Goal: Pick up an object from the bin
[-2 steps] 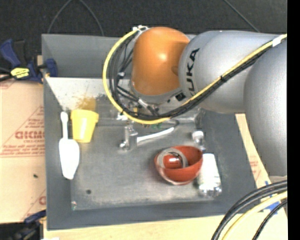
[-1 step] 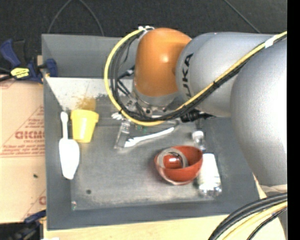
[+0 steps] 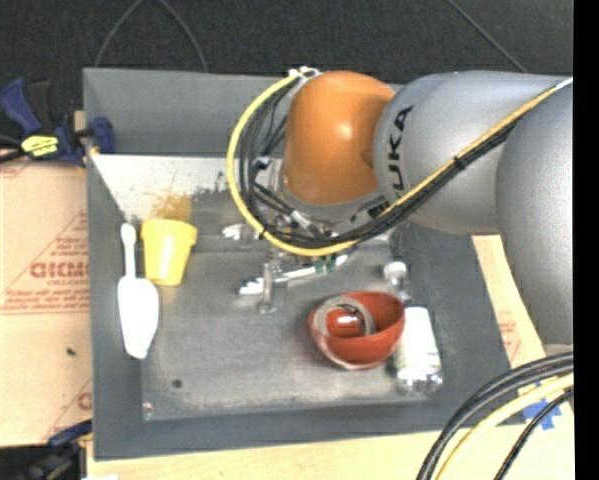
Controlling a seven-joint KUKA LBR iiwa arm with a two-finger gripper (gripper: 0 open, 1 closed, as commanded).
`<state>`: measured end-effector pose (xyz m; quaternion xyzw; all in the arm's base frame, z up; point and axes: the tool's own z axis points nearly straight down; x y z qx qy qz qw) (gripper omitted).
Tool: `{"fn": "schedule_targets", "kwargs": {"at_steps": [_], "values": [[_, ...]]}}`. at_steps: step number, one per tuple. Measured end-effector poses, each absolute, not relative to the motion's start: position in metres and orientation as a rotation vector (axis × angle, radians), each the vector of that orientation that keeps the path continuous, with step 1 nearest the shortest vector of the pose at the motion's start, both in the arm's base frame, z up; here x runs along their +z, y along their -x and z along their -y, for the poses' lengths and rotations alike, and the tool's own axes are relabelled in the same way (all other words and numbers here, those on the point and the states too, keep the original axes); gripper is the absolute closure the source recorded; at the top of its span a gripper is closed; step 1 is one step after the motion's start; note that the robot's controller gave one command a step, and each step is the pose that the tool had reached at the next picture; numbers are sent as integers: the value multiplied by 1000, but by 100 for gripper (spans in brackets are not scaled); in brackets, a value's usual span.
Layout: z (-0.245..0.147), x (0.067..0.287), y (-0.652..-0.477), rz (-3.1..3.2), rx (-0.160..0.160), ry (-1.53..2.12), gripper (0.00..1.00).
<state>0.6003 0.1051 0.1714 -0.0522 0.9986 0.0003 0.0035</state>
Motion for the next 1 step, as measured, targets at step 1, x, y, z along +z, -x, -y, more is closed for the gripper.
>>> {"fn": "schedule_targets", "kwargs": {"at_steps": [1], "values": [[-103,175,-603,-3106,0,410,0]]}}
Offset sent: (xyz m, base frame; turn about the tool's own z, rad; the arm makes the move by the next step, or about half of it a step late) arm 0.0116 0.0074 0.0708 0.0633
